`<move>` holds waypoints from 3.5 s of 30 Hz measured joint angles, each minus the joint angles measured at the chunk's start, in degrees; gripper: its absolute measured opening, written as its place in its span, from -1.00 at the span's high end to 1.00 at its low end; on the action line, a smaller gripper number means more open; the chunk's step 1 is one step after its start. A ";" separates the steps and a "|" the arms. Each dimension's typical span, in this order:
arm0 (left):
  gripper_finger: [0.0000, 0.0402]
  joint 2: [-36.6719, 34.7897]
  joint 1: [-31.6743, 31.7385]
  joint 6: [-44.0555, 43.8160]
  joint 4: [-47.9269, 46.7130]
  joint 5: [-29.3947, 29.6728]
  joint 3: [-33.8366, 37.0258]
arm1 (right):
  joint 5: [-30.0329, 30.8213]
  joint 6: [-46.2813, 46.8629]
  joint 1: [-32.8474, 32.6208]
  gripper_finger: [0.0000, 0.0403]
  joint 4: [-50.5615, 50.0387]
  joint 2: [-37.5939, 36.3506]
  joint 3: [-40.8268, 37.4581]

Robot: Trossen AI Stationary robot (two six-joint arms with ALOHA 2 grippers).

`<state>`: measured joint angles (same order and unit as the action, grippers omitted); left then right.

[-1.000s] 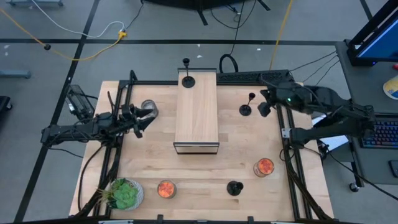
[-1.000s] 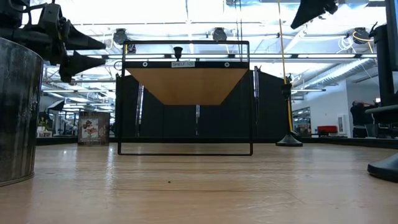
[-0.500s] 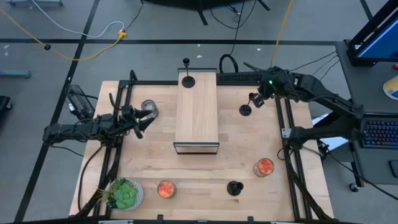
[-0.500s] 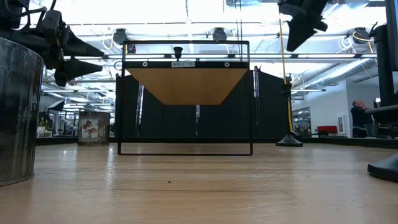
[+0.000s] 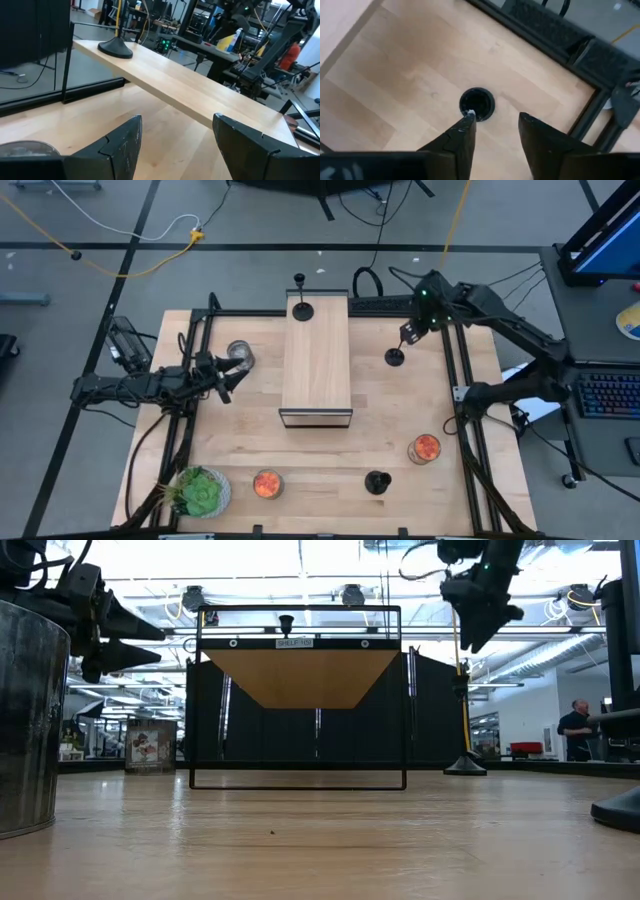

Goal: Pick & Place candle stick holders
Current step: Put the top black candle holder on the shelf

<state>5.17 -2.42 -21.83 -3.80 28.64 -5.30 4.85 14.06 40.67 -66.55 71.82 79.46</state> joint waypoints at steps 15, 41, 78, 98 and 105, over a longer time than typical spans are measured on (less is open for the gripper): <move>-0.25 0.00 0.02 -1.41 -0.36 -0.02 0.00 | -7.87 -1.83 7.34 0.23 -0.12 6.01 0.00; -0.25 0.00 0.02 -2.14 -0.71 0.00 0.00 | -11.07 -4.22 7.63 0.23 -0.02 11.19 -0.02; -0.25 0.00 0.02 -2.74 -0.69 0.00 -0.02 | -11.19 -7.31 7.21 0.92 0.10 13.46 -3.13; -0.25 0.02 0.02 -3.84 -0.71 0.00 -0.02 | -10.26 -7.43 4.83 0.94 -4.49 10.50 -3.44; -0.25 0.02 0.02 -4.01 -0.71 0.00 -0.02 | -8.26 -7.59 3.26 0.94 -12.41 9.46 1.99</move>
<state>5.18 -2.39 -25.85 -4.51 28.64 -5.32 -3.41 6.47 43.92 -78.97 81.28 81.45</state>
